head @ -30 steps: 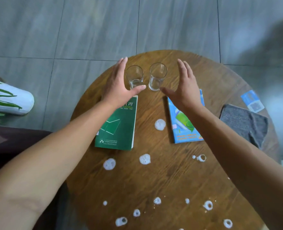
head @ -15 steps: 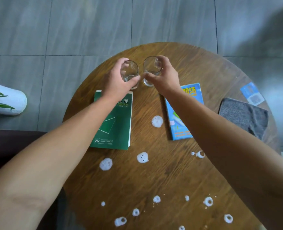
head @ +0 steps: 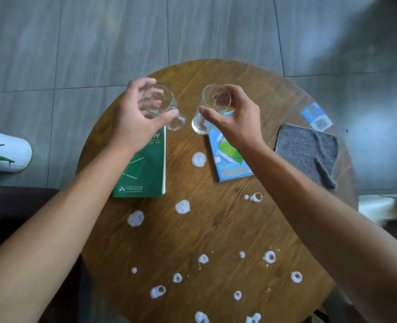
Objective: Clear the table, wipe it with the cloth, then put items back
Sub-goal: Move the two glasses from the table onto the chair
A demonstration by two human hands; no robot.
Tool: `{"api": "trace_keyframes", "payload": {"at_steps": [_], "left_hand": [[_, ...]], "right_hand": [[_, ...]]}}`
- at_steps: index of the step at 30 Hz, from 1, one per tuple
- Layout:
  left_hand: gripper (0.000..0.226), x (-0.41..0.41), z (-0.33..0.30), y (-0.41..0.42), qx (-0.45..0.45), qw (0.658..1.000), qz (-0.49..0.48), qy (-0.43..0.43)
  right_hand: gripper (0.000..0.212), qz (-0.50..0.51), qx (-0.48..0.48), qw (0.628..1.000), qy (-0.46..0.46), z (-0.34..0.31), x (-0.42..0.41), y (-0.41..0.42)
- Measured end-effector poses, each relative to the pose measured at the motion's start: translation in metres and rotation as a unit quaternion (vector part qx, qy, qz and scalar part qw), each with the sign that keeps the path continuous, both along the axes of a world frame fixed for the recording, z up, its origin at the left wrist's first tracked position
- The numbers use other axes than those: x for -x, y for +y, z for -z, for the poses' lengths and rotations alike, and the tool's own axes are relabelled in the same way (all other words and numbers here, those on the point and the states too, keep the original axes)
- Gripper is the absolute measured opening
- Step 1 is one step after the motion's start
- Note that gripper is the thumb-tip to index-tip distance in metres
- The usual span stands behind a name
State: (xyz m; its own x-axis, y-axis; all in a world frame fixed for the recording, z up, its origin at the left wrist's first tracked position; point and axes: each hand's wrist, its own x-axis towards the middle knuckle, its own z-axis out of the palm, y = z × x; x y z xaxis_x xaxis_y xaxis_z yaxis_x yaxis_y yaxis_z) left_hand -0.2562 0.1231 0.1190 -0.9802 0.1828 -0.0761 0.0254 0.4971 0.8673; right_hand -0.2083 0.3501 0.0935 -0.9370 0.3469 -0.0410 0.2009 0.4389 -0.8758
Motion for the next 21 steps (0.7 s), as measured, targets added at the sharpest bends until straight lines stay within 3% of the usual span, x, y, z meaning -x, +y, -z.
{"api": "trace_keyframes", "payload": {"at_steps": [9,21], "left_hand": [[0.070,-0.082,-0.022,0.023,-0.066,0.997,0.010,-0.026],[0.068,-0.203,-0.069,0.044,-0.046,0.991,0.116,-0.044]], "right_hand": [[0.055,0.014,0.003,0.998,0.055,-0.048,-0.107,0.044],[0.058,0.035,0.009,0.995,0.094,-0.087,-0.274,0.051]]}}
